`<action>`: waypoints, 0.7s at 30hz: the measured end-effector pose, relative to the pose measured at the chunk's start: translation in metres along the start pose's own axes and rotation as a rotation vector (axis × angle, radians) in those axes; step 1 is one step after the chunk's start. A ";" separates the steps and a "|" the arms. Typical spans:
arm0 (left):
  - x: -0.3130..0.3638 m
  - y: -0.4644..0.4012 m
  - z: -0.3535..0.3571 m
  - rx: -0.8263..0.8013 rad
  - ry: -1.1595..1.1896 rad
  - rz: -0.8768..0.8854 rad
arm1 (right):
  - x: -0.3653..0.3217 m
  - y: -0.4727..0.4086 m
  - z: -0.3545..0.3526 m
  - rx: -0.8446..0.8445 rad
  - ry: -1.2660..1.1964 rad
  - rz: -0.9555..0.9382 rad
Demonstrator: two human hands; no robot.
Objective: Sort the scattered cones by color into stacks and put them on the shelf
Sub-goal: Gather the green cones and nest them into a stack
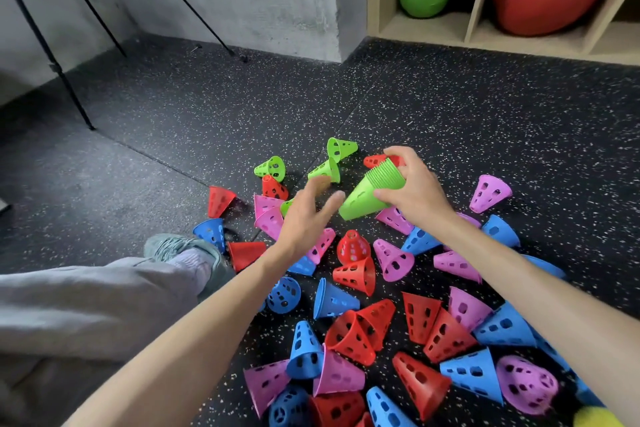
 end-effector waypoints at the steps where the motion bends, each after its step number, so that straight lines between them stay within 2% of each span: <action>1: -0.015 -0.003 -0.003 0.023 -0.027 -0.047 | 0.003 -0.002 0.001 -0.002 -0.010 0.002; 3: -0.045 -0.010 -0.006 0.029 -0.140 -0.111 | 0.010 -0.006 0.003 -0.019 -0.007 0.007; 8: -0.088 -0.023 0.003 -0.117 -0.315 -0.181 | 0.024 -0.010 0.009 -0.042 0.020 0.021; 12: -0.100 -0.035 0.005 -0.074 -0.365 -0.241 | 0.032 -0.013 0.013 -0.056 0.023 0.044; 17: -0.104 -0.040 0.015 -0.148 -0.274 -0.321 | 0.039 -0.020 0.019 -0.036 -0.028 0.069; 21: -0.103 -0.041 0.019 -0.078 -0.160 -0.383 | 0.046 -0.022 0.023 -0.010 -0.042 0.105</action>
Point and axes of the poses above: each hand's wrist, its own y-axis away from the middle knuckle, its own z-axis out of the palm, x = y × z, the point moved 6 cm from there along -y, towards the middle knuckle, and after that the axes turned 8 degrees about -y, right-handed, at the moved point
